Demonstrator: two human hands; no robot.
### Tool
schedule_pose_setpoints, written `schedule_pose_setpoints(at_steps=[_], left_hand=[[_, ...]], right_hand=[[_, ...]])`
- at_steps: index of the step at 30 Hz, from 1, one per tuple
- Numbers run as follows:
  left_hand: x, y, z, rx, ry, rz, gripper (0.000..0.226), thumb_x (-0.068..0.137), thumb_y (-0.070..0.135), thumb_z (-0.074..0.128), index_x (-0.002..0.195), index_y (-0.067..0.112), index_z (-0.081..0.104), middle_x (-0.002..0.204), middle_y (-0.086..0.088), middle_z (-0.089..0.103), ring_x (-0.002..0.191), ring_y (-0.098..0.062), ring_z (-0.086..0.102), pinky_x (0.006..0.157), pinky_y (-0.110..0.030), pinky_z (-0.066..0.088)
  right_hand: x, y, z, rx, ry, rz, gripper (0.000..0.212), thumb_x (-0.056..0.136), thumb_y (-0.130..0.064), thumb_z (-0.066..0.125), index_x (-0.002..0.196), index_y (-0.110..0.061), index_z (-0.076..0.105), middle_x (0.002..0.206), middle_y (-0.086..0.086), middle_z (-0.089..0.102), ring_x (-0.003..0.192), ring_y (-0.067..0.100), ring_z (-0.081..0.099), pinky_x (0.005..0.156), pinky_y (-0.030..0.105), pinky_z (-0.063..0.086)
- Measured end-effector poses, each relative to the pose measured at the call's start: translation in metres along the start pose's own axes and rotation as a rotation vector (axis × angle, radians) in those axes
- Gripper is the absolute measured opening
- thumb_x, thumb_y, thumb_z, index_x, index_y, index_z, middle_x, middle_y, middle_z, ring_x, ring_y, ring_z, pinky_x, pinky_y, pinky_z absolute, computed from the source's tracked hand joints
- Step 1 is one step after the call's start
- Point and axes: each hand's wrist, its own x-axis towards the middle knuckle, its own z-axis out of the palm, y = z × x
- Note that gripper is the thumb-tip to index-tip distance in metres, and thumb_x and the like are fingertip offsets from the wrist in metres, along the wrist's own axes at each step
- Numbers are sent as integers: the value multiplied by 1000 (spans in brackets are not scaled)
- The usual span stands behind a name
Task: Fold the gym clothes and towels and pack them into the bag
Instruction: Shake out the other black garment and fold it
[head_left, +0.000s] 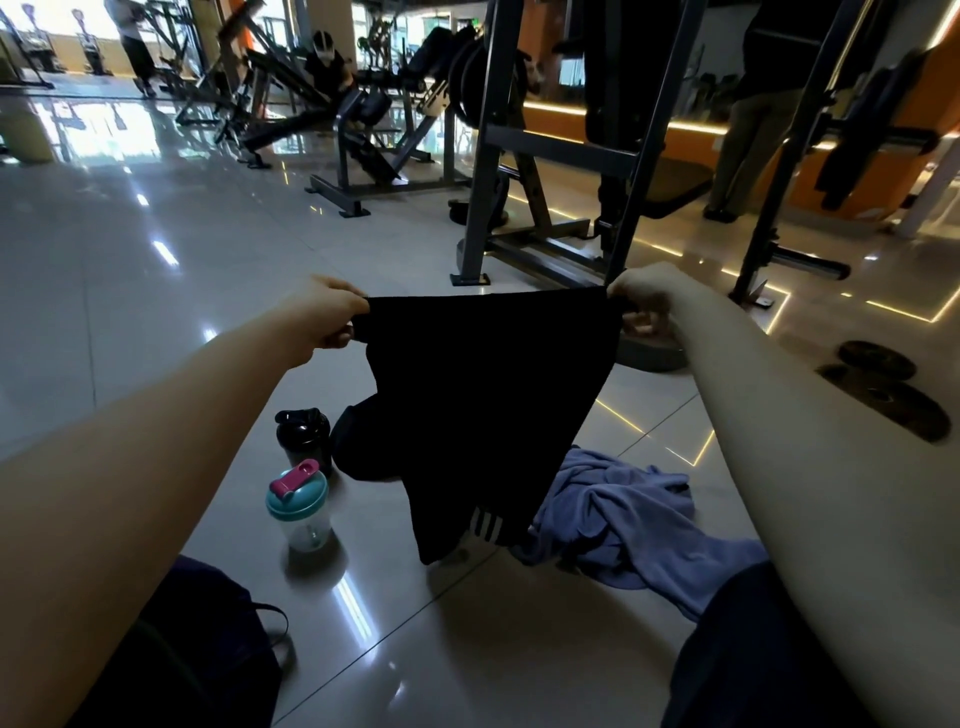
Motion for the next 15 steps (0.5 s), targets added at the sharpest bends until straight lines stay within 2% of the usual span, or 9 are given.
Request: schedule_pose_setpoints(at_steps=[3, 5, 7, 11, 13, 15], left_hand=[[-4, 6, 1, 15, 18, 30, 13, 99, 4, 52, 104, 5, 64, 83, -11, 59, 63, -20, 59, 59, -28, 43], [-6, 10, 1, 10, 30, 26, 12, 99, 5, 51, 103, 5, 62, 80, -10, 59, 65, -21, 59, 60, -29, 43], [-5, 9, 0, 54, 61, 37, 12, 96, 7, 54, 97, 3, 65, 80, -11, 64, 69, -23, 61, 61, -29, 44], [-3, 3, -3, 170, 122, 68, 20, 86, 9, 54, 83, 5, 74, 80, -13, 71, 69, -24, 62, 56, -28, 41], [-2, 1, -2, 69, 71, 32, 19, 89, 5, 52, 88, 0, 70, 78, -14, 67, 60, -22, 60, 54, -28, 39], [0, -1, -3, -68, 29, -6, 22, 92, 0, 47, 97, 1, 69, 81, -15, 65, 53, -20, 62, 49, -27, 45]], right_hand=[[1, 1, 2, -74, 105, -58, 3, 93, -7, 61, 95, -9, 61, 86, 10, 59, 62, 17, 57, 57, 27, 50], [0, 1, 3, -114, 123, -60, 4, 93, -9, 63, 95, -9, 60, 87, 11, 61, 64, 18, 60, 49, 23, 49], [-1, 1, 2, -157, 120, -22, 10, 93, -13, 64, 101, -8, 60, 90, 11, 63, 68, 19, 63, 47, 23, 47], [-3, -6, 0, -81, -27, 109, 11, 99, -10, 56, 107, -3, 59, 91, 16, 66, 60, 19, 69, 45, 23, 54], [-4, -8, -1, 20, -108, 182, 12, 102, -9, 51, 107, 0, 57, 85, 17, 68, 55, 18, 71, 47, 24, 56], [-6, -6, -2, 77, -154, 216, 17, 103, -13, 49, 105, 1, 58, 75, 13, 69, 53, 16, 68, 47, 23, 55]])
